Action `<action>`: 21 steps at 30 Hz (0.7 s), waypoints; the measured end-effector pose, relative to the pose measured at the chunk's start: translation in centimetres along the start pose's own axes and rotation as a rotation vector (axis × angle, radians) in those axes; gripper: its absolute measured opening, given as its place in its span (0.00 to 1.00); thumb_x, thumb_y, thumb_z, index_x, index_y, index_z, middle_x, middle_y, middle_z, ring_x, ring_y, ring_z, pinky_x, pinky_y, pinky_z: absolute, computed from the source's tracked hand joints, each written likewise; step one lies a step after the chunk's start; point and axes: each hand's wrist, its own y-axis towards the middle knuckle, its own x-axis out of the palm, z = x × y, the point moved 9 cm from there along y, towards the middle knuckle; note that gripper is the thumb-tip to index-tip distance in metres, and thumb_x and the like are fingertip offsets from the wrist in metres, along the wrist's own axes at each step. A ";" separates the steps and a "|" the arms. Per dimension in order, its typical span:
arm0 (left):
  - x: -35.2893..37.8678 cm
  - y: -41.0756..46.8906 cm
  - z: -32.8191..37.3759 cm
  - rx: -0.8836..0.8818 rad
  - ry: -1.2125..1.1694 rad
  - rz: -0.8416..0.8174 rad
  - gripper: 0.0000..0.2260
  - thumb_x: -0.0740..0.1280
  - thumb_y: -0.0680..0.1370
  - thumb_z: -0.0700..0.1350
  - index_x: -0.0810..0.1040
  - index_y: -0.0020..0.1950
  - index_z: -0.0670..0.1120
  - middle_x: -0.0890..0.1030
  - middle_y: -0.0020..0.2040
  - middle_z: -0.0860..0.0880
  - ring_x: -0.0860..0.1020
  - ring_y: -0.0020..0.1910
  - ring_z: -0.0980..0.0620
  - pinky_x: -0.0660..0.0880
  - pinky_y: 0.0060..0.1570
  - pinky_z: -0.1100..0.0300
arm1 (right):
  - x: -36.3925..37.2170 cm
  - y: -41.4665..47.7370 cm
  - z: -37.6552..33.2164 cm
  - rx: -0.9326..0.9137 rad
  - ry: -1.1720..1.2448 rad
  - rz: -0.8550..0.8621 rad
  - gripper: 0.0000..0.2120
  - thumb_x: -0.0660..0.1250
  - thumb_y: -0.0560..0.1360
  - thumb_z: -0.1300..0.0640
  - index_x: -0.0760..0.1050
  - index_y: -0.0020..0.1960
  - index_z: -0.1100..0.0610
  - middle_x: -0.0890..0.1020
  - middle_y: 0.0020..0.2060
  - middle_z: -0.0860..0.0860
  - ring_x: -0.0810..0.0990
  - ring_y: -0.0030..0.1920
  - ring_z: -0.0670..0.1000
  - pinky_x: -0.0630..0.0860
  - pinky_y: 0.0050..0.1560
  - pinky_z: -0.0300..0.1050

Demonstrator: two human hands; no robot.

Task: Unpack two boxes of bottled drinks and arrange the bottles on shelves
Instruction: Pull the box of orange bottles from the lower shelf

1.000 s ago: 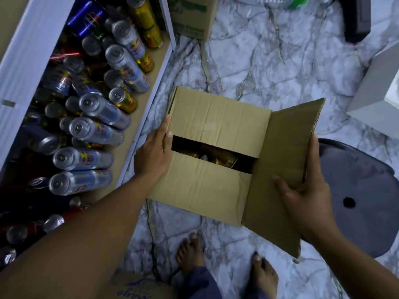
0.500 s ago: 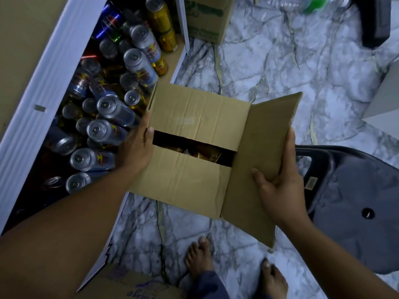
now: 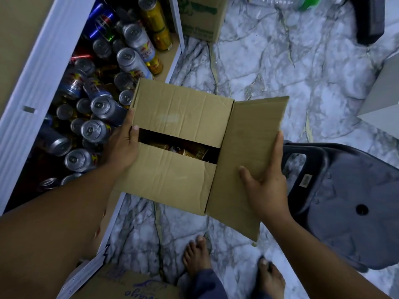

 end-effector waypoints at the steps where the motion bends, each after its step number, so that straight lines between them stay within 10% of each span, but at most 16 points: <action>1: 0.0 -0.1 0.2 -0.004 -0.001 0.001 0.23 0.49 0.87 0.57 0.47 0.82 0.66 0.70 0.74 0.39 0.71 0.69 0.35 0.71 0.63 0.44 | -0.2 0.1 0.3 0.014 -0.016 0.009 0.51 0.72 0.78 0.54 0.36 0.80 0.33 0.75 0.56 0.36 0.80 0.48 0.36 0.77 0.51 0.41; 7: 0.0 -0.3 0.2 -0.005 -0.009 0.012 0.23 0.49 0.87 0.57 0.47 0.82 0.66 0.68 0.77 0.41 0.71 0.71 0.36 0.71 0.63 0.44 | 1.2 1.5 2.0 -0.005 -0.575 0.035 0.46 0.70 0.79 0.48 0.41 0.83 0.45 0.43 0.82 0.57 0.49 0.81 0.61 0.60 0.76 0.62; 12: -0.3 0.1 -0.6 -0.035 -0.015 0.035 0.23 0.50 0.87 0.57 0.48 0.82 0.65 0.66 0.79 0.44 0.69 0.73 0.38 0.69 0.65 0.45 | 8.0 3.3 0.5 0.032 -0.254 -0.216 0.46 0.61 0.78 0.31 0.36 0.82 0.43 0.49 0.83 0.52 0.48 0.82 0.55 0.55 0.80 0.58; 17: -0.1 -0.1 -0.2 -0.002 0.007 0.052 0.24 0.50 0.87 0.58 0.48 0.82 0.65 0.67 0.79 0.46 0.70 0.72 0.37 0.72 0.61 0.44 | 10.7 4.4 0.6 0.050 -0.258 -0.346 0.47 0.64 0.82 0.47 0.26 0.78 0.37 0.63 0.79 0.53 0.74 0.69 0.59 0.75 0.58 0.53; 21: -0.2 0.3 -0.7 0.019 0.023 0.079 0.24 0.51 0.87 0.57 0.50 0.83 0.63 0.70 0.77 0.45 0.73 0.68 0.37 0.74 0.56 0.45 | 11.0 4.2 1.2 0.084 -0.263 -0.344 0.46 0.61 0.83 0.55 0.25 0.76 0.33 0.79 0.63 0.58 0.78 0.45 0.55 0.73 0.43 0.47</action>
